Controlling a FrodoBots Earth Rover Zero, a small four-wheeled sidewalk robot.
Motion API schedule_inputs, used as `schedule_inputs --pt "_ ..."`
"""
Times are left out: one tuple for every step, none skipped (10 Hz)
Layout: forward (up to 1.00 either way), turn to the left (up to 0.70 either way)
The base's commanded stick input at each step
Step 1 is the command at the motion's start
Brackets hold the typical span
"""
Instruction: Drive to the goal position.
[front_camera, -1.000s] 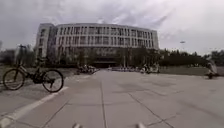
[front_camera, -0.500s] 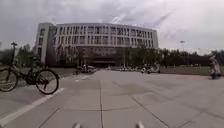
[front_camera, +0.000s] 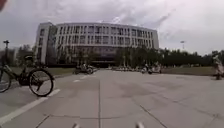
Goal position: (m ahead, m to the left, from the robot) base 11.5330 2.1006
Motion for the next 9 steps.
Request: schedule_inputs --pt "0.45 0.0" --pt "0.45 0.0" --pt "0.45 0.0" --pt "0.45 0.0" --pt "0.45 0.0" --pt "0.45 0.0" --pt "0.45 0.0" --pt "0.45 0.08" --pt "0.45 0.2"
